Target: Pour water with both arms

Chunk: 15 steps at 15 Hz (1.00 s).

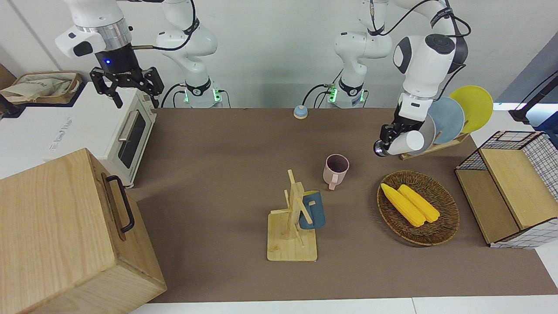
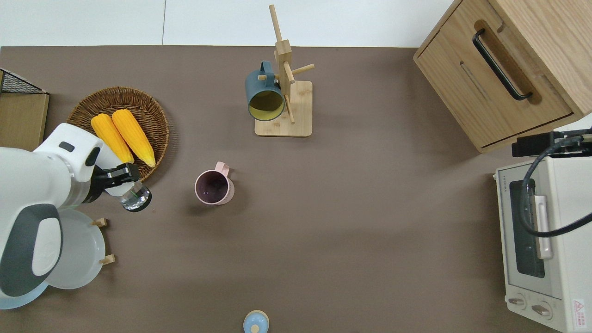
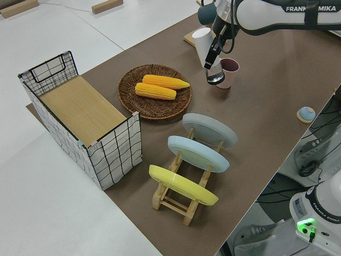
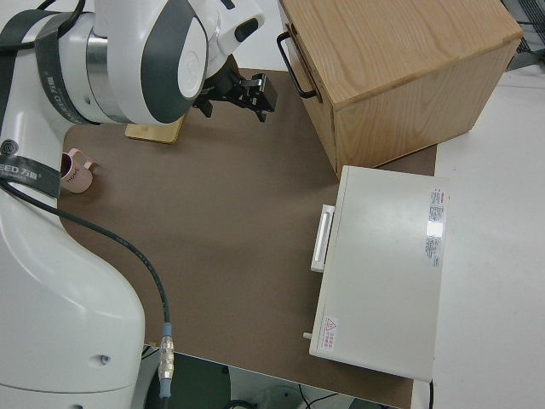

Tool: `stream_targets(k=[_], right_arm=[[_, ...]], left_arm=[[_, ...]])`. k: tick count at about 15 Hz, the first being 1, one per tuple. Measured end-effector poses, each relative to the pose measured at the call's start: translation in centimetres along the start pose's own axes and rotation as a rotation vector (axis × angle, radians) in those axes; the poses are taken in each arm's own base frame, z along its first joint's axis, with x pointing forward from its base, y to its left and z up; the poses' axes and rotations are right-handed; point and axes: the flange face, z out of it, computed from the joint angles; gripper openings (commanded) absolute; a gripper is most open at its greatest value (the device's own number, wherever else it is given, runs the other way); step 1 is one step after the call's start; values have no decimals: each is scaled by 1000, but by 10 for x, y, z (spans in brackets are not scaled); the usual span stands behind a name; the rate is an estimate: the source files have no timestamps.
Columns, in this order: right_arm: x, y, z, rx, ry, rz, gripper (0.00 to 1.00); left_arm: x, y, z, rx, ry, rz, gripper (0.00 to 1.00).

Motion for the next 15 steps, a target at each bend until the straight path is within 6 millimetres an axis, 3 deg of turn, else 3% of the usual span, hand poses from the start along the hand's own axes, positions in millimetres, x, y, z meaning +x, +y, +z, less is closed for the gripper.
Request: stream_targets(k=[9,15], right_arm=[[0,0,0,0,0,0,983],[0,0,0,0,0,0,983]], left_arm=[[51,-65,-80,-30,208,-130,0],[65,-82,-98,-40,290,-132,0]])
